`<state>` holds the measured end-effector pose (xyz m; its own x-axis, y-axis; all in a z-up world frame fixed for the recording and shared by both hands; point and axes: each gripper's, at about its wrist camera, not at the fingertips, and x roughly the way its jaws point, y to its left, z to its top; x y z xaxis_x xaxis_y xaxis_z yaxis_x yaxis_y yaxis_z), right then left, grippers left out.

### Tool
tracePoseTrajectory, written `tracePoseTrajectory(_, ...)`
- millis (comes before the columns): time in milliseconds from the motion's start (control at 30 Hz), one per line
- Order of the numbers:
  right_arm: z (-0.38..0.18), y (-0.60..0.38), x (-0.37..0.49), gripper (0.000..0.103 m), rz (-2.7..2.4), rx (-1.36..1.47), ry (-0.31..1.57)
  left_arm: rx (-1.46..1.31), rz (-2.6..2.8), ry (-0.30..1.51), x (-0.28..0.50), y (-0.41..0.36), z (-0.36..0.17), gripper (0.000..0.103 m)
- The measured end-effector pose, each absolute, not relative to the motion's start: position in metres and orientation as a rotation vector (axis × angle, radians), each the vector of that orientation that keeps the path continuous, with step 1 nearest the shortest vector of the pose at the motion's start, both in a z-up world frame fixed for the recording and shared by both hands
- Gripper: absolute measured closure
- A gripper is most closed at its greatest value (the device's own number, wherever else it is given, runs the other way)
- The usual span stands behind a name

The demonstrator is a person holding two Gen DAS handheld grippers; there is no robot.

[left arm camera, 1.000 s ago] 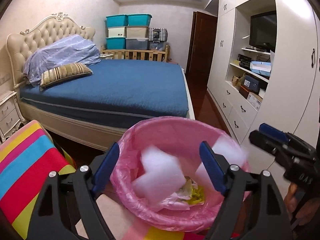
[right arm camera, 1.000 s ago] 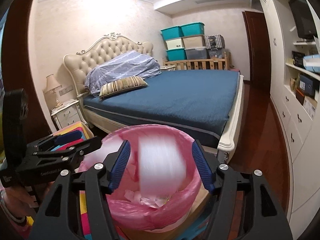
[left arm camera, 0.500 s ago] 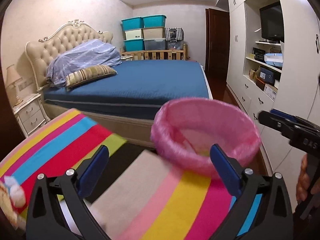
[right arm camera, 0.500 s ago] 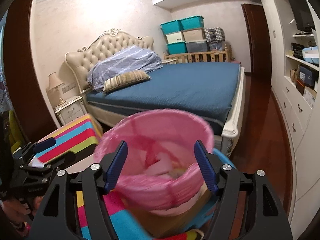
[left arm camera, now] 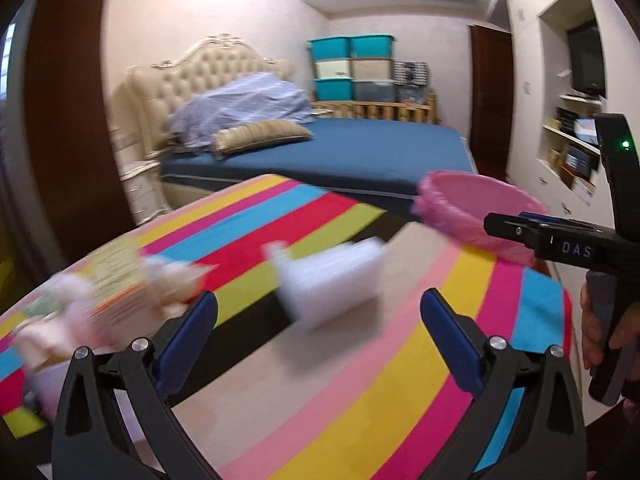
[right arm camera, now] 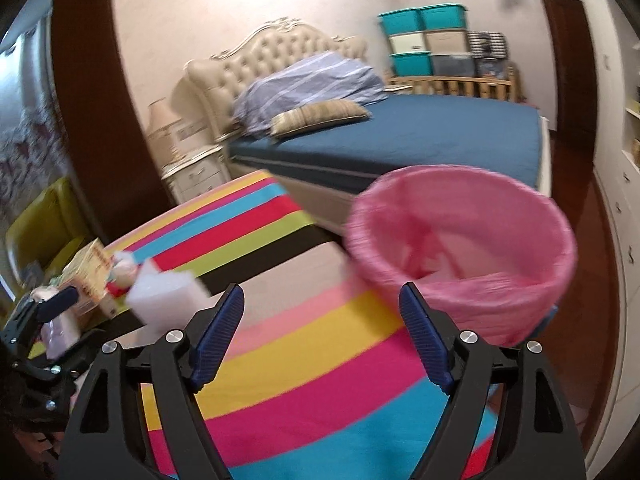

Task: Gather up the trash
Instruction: 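Return both tools to the table toward the tan box and tissue box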

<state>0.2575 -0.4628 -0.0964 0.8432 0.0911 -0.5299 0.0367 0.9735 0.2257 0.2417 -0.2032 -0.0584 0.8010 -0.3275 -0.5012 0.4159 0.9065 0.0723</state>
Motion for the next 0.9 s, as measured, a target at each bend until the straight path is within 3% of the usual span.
tracePoseTrajectory(600, -0.105, -0.33, 0.266, 0.027, 0.27, 0.121, 0.661, 0.065, -0.025, 0.491, 0.201, -0.048, -0.052, 0.005)
tracePoseTrajectory(900, -0.1, -0.3, 0.272, 0.027, 0.319, 0.099, 0.667, 0.021, 0.007, 0.486, 0.221, -0.029, -0.054, 0.005)
